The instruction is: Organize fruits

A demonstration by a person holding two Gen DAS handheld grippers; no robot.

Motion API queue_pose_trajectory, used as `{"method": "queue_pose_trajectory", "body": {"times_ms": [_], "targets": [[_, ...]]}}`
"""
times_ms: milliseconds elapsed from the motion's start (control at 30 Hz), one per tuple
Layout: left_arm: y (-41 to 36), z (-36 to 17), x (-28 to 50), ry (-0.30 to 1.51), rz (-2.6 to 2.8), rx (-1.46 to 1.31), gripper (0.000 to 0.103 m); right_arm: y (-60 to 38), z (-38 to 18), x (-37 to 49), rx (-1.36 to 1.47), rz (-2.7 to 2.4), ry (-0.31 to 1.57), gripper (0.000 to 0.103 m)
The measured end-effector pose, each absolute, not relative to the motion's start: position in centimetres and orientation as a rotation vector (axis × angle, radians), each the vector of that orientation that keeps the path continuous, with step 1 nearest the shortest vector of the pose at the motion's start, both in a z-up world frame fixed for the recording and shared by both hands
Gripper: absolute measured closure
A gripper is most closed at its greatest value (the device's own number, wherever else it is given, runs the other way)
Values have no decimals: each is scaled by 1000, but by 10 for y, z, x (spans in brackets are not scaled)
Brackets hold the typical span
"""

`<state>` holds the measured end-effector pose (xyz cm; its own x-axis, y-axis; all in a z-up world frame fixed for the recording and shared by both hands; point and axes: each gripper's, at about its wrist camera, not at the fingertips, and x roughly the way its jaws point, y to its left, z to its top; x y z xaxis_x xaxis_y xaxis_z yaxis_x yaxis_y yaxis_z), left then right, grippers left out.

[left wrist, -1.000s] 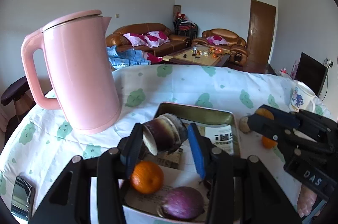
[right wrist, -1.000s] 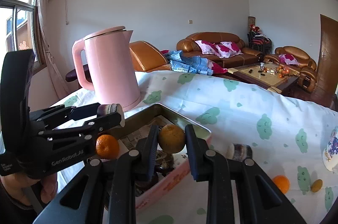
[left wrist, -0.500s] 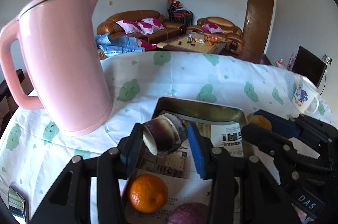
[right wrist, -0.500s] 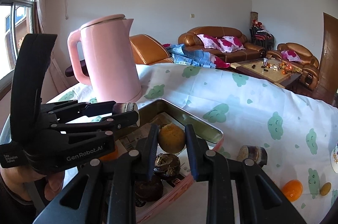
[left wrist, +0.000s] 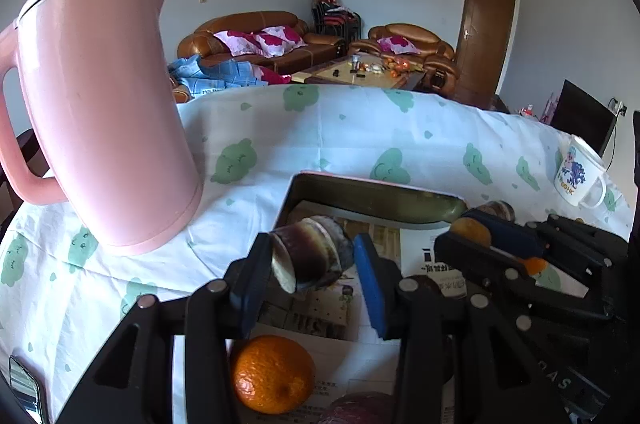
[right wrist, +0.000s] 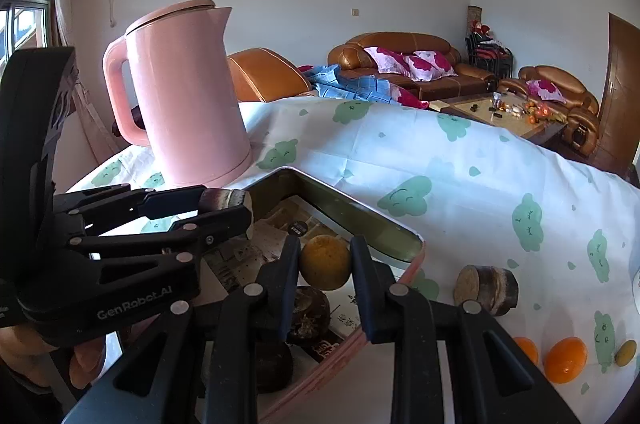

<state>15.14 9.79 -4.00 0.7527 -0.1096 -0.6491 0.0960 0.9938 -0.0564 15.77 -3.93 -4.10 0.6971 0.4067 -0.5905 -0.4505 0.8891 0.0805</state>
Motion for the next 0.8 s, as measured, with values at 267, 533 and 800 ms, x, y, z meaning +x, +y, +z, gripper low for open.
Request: {"method": "queue_pose_trajectory", "body": {"times_ms": [267, 533, 800], "targets": [[96, -44, 152, 721, -122, -10, 59, -38, -45, 159, -79, 484, 653, 75], [95, -47, 152, 734, -123, -3, 59, -36, -51, 162, -93, 477, 671, 75], [93, -51, 152, 746, -123, 3, 59, -35, -56, 163, -101, 477, 693, 75]]}}
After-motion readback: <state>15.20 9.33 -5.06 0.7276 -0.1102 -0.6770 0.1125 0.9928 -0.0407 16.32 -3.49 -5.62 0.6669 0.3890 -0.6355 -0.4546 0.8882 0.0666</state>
